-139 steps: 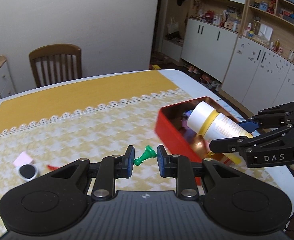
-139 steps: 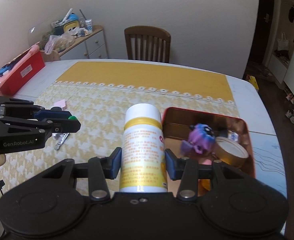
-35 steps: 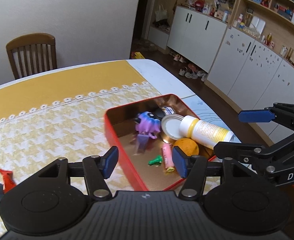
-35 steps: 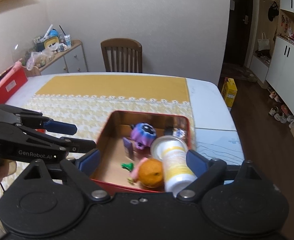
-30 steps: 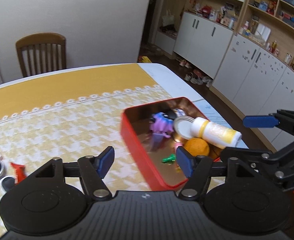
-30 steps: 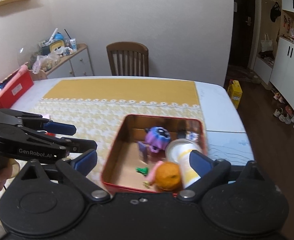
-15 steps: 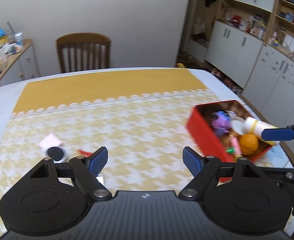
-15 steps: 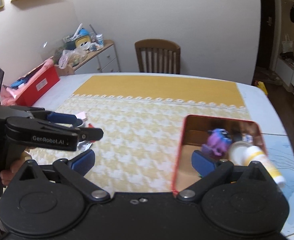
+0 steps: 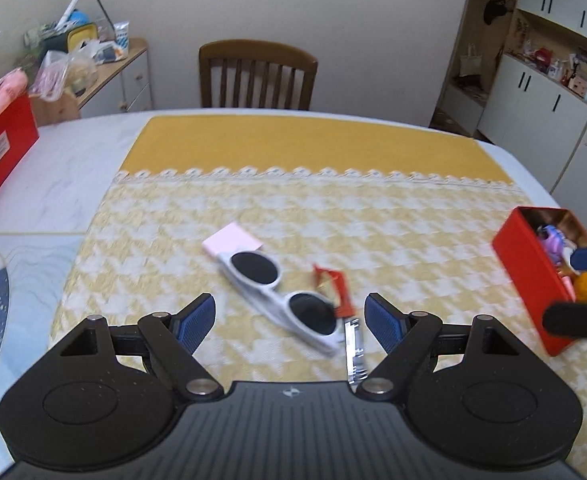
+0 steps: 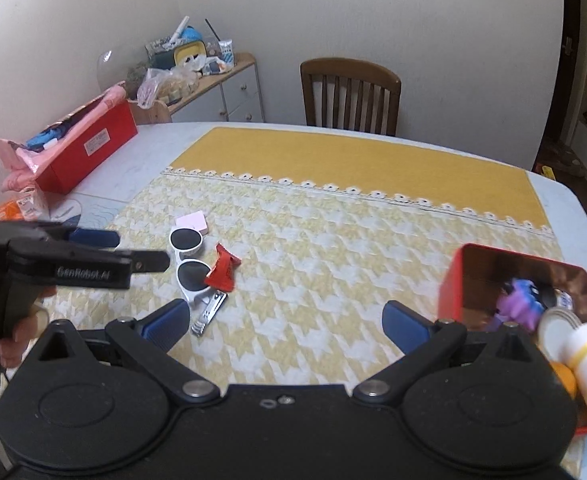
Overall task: Organize rigid objects
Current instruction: 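Grasp the white sunglasses with the left gripper while the right gripper grasps the red candy wrapper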
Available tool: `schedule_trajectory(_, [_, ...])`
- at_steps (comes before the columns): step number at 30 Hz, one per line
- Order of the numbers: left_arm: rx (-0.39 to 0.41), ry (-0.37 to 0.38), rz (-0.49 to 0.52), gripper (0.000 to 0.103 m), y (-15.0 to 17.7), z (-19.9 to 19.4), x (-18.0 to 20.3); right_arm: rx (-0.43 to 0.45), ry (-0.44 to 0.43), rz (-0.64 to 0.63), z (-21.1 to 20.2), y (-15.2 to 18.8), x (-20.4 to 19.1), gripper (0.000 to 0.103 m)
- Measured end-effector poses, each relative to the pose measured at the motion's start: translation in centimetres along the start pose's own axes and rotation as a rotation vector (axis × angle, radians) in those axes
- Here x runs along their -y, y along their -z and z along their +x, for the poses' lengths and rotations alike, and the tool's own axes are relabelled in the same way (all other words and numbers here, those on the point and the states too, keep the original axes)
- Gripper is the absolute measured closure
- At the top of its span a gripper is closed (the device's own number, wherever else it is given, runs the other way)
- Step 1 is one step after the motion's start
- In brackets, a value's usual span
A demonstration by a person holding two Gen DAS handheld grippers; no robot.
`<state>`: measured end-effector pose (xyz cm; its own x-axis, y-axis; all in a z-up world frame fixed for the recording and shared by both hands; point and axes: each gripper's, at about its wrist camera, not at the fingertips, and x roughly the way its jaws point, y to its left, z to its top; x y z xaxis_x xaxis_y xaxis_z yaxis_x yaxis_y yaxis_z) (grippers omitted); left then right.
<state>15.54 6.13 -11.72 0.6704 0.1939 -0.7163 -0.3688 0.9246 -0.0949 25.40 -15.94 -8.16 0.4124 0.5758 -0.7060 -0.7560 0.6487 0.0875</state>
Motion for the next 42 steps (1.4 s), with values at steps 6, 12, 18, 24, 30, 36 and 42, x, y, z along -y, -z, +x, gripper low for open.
schedule_trajectory(6, [-0.011,-0.01,0.031,0.021,1.1,1.3,-0.5,-0.051,0.006,-0.01,3.8,-1.4,-1.0,0.003])
schedule_trajectory(12, [-0.012,-0.018,0.078,0.021,1.9,2.7,0.1,-0.099,0.007,-0.008,7.0,-2.4,-1.5,0.005])
schedule_trajectory(18, [-0.015,-0.025,0.096,0.021,2.5,4.1,0.9,-0.133,-0.007,-0.023,9.7,-3.1,-2.0,0.008])
schedule_trajectory(24, [0.0,-0.03,0.11,0.022,2.8,4.8,1.7,-0.166,-0.044,-0.014,11.8,-3.7,-2.3,0.018])
schedule_trajectory(30, [0.012,-0.011,0.127,0.033,2.6,5.2,2.6,-0.192,-0.079,-0.022,13.8,-4.0,-3.2,0.027])
schedule_trajectory(36, [0.005,0.005,0.09,0.04,2.2,6.0,2.1,-0.22,-0.12,-0.018,15.6,-4.3,-4.0,0.036])
schedule_trajectory(42, [-0.004,0.028,0.063,0.045,1.6,6.6,1.7,-0.235,-0.129,0.014,16.9,-4.4,-4.2,0.048])
